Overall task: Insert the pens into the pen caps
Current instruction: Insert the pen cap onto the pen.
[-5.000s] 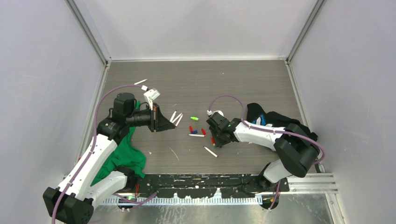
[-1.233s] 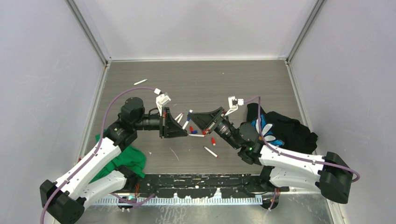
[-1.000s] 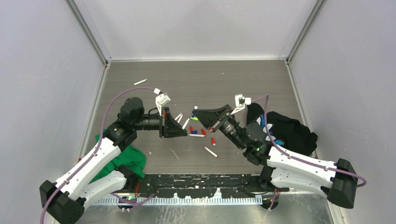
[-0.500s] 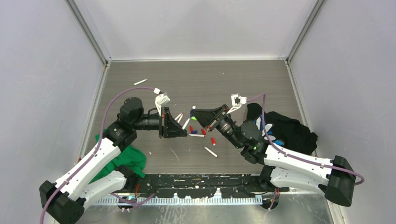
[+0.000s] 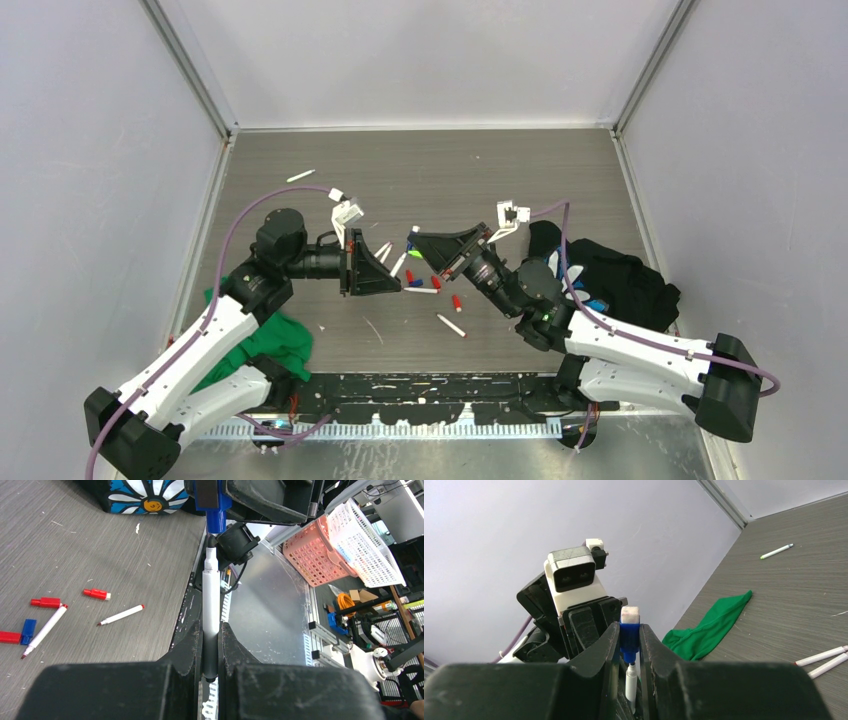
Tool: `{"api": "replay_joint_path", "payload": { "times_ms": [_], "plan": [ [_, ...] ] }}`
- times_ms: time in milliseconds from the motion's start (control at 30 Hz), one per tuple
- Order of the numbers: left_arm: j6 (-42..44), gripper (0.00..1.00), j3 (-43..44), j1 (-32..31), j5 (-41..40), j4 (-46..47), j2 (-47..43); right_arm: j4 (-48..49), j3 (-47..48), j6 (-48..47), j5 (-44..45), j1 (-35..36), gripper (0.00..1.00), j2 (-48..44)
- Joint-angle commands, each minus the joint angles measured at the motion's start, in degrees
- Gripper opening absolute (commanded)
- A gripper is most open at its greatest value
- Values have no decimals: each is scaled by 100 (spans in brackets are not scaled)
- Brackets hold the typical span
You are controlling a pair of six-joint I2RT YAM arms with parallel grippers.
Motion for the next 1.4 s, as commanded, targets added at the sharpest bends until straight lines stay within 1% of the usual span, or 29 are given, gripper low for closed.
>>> {"api": "replay_joint_path", "payload": {
  "times_ms": [0, 100, 133, 200, 500, 1300, 1367],
  "plan": [
    [-64, 0, 11, 15, 113, 301, -88, 428, 38, 82, 32, 26, 1, -10],
    [-60, 0, 11, 15, 108, 301, -98, 417, 40, 82, 31, 28, 1, 5],
    [-55, 0, 11, 11, 95, 301, -104, 406, 34, 82, -145, 26, 1, 16],
    [-55, 0, -1, 15, 97, 301, -117, 400, 4, 98, -174, 26, 1, 21],
    [-55, 0, 3, 15, 89, 301, -137, 377, -99, 65, -77, 26, 1, -40],
    [-62, 0, -6, 15, 168, 318, -144, 461, -12, -32, -74, 26, 1, 13],
    [-69, 0, -6, 15, 167, 318, -148, 465, -13, -41, 120, 27, 1, 12]
  ]
}}
